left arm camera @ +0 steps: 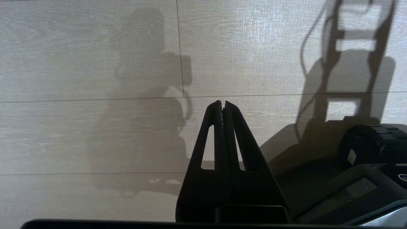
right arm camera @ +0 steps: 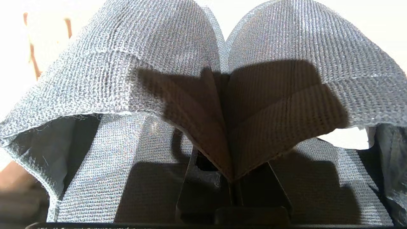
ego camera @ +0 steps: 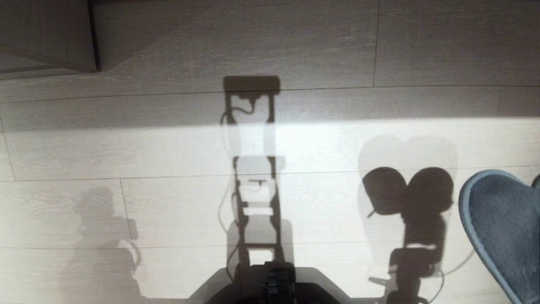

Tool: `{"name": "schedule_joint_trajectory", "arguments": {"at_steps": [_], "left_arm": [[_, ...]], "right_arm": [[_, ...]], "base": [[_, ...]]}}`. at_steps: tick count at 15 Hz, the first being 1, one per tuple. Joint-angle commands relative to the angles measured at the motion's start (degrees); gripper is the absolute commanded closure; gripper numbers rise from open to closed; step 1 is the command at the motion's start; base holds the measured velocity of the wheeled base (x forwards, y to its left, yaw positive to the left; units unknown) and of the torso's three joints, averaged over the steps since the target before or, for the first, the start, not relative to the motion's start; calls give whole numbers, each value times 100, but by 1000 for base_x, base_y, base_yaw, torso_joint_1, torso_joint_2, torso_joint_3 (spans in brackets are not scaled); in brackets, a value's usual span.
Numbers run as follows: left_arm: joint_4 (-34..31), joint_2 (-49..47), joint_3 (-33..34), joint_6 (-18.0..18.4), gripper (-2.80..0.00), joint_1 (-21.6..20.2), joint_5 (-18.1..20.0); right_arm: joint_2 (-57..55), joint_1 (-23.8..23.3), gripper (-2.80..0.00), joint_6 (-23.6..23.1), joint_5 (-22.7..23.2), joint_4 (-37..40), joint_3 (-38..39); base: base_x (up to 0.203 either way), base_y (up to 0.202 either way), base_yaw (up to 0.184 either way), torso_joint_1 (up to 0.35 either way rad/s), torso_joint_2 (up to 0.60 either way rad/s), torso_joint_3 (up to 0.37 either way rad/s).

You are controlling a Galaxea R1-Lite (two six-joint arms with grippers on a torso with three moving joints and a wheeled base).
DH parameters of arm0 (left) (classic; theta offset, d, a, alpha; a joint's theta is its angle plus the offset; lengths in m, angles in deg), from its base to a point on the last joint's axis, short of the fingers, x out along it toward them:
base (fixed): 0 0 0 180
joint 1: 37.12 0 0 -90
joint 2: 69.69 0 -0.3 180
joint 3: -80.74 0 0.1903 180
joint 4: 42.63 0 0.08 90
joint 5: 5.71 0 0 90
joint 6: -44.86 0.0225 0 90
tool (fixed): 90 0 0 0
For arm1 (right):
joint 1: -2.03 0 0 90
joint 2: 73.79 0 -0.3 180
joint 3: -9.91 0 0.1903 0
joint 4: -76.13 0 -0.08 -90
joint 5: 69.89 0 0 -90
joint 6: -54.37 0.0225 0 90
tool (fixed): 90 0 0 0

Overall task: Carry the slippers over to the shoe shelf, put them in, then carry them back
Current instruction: Place the slippers on the floor

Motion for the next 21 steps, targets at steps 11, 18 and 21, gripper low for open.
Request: {"name": "schedule_joint_trajectory", "arguments": {"at_steps": [11,18,21], "left_arm": [[2,2,0,-8,0,7,-2],[2,2,0,-8,0,6,-2],[2,2,0,-8,0,-1,-2]], "right_arm": [[-7689,288,0,-279,-223,-5659,-3933],[-9344,490,0,-47,-831,-7387,-4047],[-9435,508,-280,18,-916,-7435,-4060]], "base": [[0,0,0,0,0,0],[0,0,0,0,0,0],[0,0,0,0,0,0]]}}
